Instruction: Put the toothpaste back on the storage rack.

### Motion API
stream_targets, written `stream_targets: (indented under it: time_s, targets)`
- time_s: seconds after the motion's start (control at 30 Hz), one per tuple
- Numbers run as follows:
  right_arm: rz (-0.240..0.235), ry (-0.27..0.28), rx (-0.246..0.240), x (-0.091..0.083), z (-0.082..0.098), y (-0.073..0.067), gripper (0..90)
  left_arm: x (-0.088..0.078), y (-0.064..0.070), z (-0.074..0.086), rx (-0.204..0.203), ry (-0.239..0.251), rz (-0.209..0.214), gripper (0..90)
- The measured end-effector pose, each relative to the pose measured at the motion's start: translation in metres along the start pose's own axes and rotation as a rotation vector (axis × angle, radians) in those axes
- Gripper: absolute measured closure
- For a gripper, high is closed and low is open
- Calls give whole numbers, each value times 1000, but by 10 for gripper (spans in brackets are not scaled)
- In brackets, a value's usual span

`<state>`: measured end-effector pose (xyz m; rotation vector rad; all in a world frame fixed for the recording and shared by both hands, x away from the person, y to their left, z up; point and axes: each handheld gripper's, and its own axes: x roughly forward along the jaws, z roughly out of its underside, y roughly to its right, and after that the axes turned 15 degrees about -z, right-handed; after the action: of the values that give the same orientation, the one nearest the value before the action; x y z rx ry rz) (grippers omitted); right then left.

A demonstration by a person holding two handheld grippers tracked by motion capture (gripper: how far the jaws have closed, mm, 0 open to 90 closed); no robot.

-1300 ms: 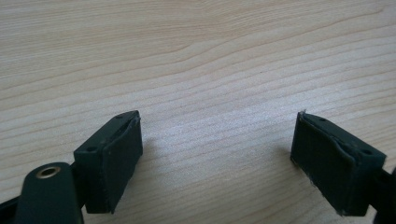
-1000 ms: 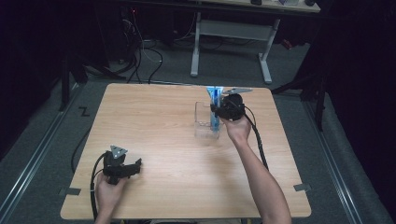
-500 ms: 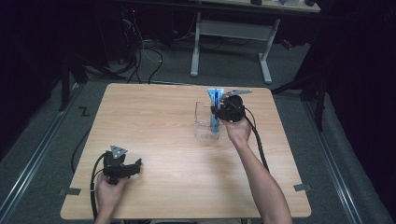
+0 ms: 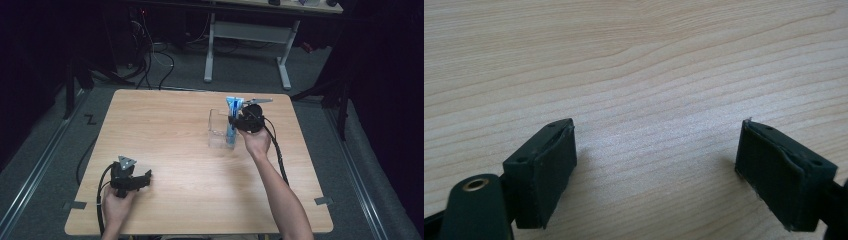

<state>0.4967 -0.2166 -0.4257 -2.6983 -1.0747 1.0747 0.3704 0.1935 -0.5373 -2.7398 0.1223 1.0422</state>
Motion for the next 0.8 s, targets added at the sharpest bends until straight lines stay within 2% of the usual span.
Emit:
stream_targets:
  time_s: [0.23,0.33,0.47,0.57,0.63,0.8]
  targets:
    - [12,3,14,-1,1,2,617,0,0,0,0,0,0,170]
    - [26,-2,-6,2,-1,1,557,0,0,0,-1,0,-1,169]
    - [19,-8,-4,6,-1,3,575,0,0,0,0,0,0,170]
    - [-1,5,23,6,0,5,578,0,0,0,0,0,0,170]
    - [4,0,17,5,-1,4,574,0,0,0,0,0,0,170]
    - [14,19,1,-2,0,-1,483,0,0,0,0,0,0,170]
